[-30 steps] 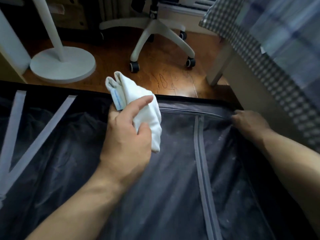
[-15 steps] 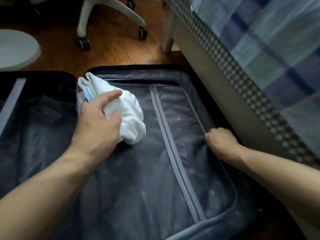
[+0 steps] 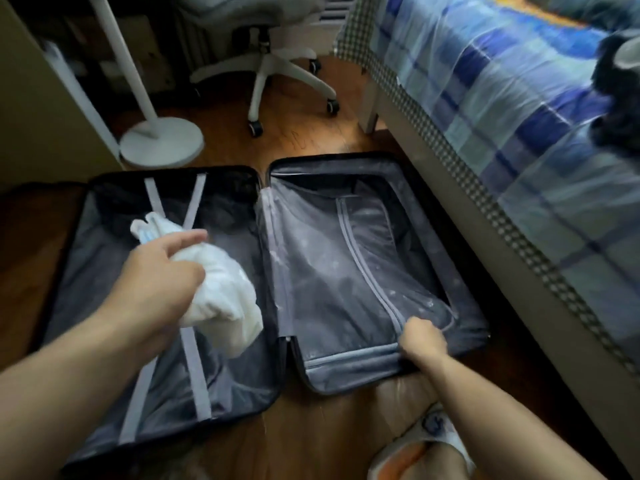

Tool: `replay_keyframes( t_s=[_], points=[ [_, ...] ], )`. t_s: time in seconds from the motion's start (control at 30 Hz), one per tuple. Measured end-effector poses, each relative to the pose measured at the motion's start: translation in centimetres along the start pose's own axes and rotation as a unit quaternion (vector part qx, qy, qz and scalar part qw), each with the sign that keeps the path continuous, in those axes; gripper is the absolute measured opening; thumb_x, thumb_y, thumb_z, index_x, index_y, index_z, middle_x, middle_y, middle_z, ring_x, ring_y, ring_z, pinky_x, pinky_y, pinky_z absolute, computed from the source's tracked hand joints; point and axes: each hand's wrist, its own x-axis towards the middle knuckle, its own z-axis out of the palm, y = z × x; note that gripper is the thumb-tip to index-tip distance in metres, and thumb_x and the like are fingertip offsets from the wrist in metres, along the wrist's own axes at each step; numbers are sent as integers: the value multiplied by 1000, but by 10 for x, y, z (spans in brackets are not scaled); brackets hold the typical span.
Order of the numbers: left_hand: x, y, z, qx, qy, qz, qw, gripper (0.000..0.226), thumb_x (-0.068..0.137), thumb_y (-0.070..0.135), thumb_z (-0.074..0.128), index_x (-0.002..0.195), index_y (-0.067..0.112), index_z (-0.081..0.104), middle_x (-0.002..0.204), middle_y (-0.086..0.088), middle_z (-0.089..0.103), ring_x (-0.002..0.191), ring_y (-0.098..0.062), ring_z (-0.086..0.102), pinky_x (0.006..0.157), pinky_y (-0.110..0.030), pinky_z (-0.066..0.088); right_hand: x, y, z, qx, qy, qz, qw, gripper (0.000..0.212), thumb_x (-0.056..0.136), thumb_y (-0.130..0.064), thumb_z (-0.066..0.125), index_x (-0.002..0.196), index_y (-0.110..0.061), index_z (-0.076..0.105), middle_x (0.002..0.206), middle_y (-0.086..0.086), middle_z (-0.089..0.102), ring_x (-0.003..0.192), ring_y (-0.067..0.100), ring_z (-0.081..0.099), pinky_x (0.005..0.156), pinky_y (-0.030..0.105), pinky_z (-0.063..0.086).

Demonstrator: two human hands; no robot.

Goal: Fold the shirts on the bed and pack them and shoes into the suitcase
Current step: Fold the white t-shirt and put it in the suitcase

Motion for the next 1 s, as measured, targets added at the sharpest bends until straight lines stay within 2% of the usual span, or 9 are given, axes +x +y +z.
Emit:
replay_keyframes(
  t_s=[0.13, 0.23, 0.4, 0.5, 0.6, 0.67, 0.73, 0.87, 1.0],
  points=[
    [-8, -23, 3, 38, 17, -24, 999, 61, 85, -12, 48, 133, 22, 65, 132, -1, 53, 122, -13, 50, 104, -29, 42, 0, 10, 23, -22, 68, -13, 997, 37, 97, -18, 46, 132, -7, 52, 138, 18, 49, 129, 38, 47, 104, 42, 44],
    [-7, -27, 20, 53, -3, -16, 998, 64, 85, -12, 49, 134, 26, 64, 132, -6, 56, 118, -19, 56, 103, -34, 47, 19, 46, 10, -88, 138, -33, 986, 36, 97, -14, 42, 132, -13, 49, 133, 14, 48, 124, 36, 47, 96, 44, 46],
    [-5, -15, 56, 54, -30, 18, 998, 62, 87, -6, 52, 132, 35, 65, 126, 2, 62, 111, -19, 64, 99, -38, 54, 67, 114, -8, -122, 52, -81, 988, 29, 98, -19, 50, 125, -14, 57, 124, 15, 57, 112, 38, 60, 91, 39, 50],
    [-4, -12, 75, 57, -50, 30, 997, 62, 88, -6, 53, 132, 35, 65, 125, 5, 63, 111, -16, 64, 101, -38, 53, 79, 115, -9, -69, 60, -103, 990, 18, 96, -25, 57, 111, -15, 61, 117, 15, 62, 108, 36, 62, 87, 37, 50],
    [1, -14, 86, 63, -62, 31, 996, 61, 87, -6, 54, 131, 36, 65, 124, 7, 64, 112, -15, 64, 103, -38, 53, 88, 108, -9, -6, 67, -65, 996, 25, 93, -34, 67, 111, -17, 67, 119, 14, 65, 112, 35, 62, 88, 36, 49],
    [4, -15, 89, 59, -59, 22, 996, 60, 88, -5, 55, 130, 37, 66, 124, 6, 64, 111, -15, 65, 102, -38, 53, 88, 109, -7, -31, 56, -68, 996, 27, 92, -37, 67, 111, -18, 70, 116, 13, 65, 109, 35, 63, 85, 36, 51],
    [6, -18, 90, 53, -58, 15, 997, 59, 88, -4, 56, 128, 38, 67, 126, 4, 63, 111, -17, 65, 101, -40, 54, 86, 111, -5, -93, 70, -88, 989, 19, 95, -26, 60, 109, -18, 70, 110, 11, 64, 102, 34, 66, 82, 36, 53],
    [6, -19, 88, 50, -43, 4, 998, 59, 88, -6, 55, 128, 36, 67, 130, 0, 61, 114, -20, 64, 101, -42, 54, 79, 108, -7, -199, 143, -161, 956, 23, 94, -5, 44, 106, -13, 62, 102, 9, 70, 94, 34, 71, 76, 40, 55],
    [10, -19, 86, 41, -42, -5, 998, 61, 86, -6, 55, 128, 36, 67, 132, -3, 61, 115, -21, 63, 101, -41, 54, 68, 115, -5, -97, 186, -113, 971, 6, 93, -3, 49, 94, -5, 55, 88, 22, 70, 82, 44, 69, 65, 44, 53]
  ],
)
